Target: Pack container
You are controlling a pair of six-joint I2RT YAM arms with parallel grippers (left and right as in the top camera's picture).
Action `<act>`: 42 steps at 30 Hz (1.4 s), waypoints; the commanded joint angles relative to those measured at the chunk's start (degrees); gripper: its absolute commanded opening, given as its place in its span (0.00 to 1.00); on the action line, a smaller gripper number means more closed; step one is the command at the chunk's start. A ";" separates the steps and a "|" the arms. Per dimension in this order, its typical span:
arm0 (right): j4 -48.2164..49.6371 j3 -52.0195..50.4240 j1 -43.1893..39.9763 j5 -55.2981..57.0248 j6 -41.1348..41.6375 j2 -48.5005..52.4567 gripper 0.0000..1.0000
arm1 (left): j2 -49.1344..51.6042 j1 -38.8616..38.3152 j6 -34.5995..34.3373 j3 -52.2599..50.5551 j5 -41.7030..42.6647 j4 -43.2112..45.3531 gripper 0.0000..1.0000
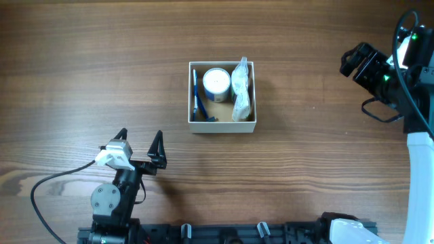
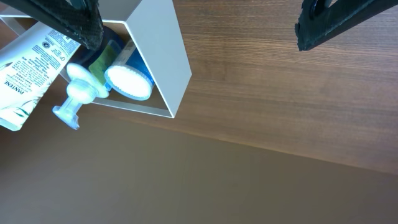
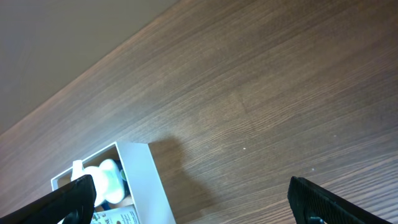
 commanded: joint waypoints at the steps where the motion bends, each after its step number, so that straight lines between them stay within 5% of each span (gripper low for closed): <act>1: 0.17 0.37 -0.15 -0.68 -0.04 0.44 1.00 | -0.63 -0.26 0.33 -0.55 -0.61 0.17 1.00; 20: 0.13 0.35 -0.13 -0.66 -0.15 0.59 1.00 | -0.59 -0.26 0.35 -0.55 -0.61 0.17 1.00; 26: 2.10 -1.44 -0.13 7.89 -0.35 -4.33 1.00 | -0.57 -0.26 0.33 -0.55 -0.61 0.17 1.00; 33: 30.60 -22.97 -0.13 0.17 -13.79 -23.67 1.00 | -0.57 -0.26 0.35 -0.55 -0.61 0.17 1.00; 42: 38.38 -46.31 -0.13 -2.01 -19.65 -42.88 1.00 | -0.57 -0.26 0.35 -0.55 -0.61 0.17 1.00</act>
